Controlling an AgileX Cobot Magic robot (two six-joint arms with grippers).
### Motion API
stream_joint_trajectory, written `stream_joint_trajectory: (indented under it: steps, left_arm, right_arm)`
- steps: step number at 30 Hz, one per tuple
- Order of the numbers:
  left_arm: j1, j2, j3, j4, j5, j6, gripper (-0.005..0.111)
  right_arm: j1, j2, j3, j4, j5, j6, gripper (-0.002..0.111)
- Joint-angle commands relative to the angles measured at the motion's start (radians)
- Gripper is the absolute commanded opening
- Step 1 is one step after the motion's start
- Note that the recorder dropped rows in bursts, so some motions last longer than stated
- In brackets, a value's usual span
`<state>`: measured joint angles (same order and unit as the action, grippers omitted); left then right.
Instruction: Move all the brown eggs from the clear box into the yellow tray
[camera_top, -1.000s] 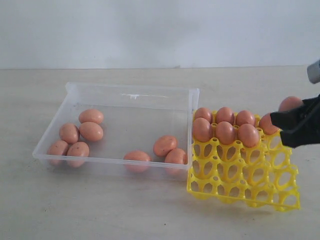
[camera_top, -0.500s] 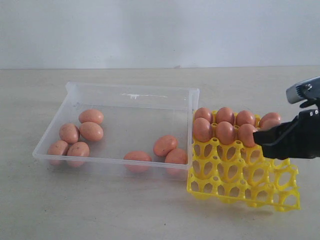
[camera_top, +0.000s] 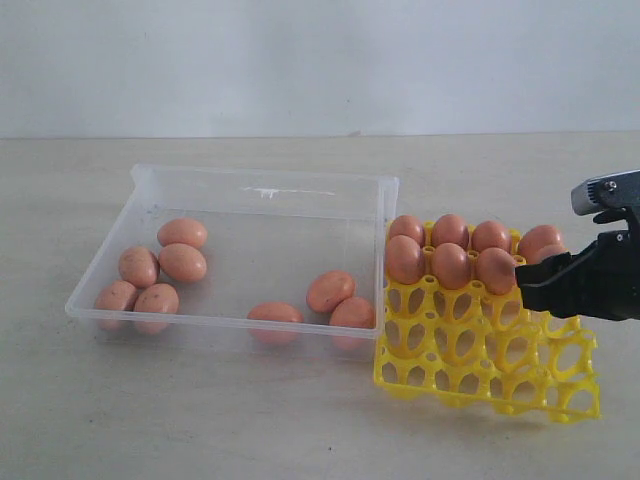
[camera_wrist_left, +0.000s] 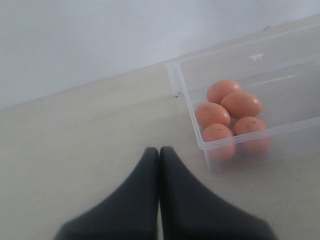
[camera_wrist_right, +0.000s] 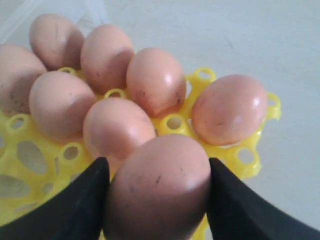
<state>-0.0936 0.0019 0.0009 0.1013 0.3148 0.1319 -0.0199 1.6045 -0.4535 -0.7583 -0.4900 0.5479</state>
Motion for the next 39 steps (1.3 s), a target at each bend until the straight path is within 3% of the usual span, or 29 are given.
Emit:
stream_joint_trajectory:
  steps: [1,35,39]
  left_arm:
    - [0.001,-0.002,-0.001,-0.008,-0.008,0.0,-0.004]
    - [0.001,-0.002,-0.001,-0.008,-0.008,0.0,-0.004]
    - [0.001,-0.002,-0.001,-0.008,-0.008,0.0,-0.004]
  right_arm:
    - [-0.001,0.002,-0.003,0.126,0.003,-0.113,0.0]
    - [-0.001,0.094,-0.018,0.153,-0.065,-0.196,0.0]
    - [-0.001,0.094,-0.018,0.155,-0.067,-0.196,0.006]
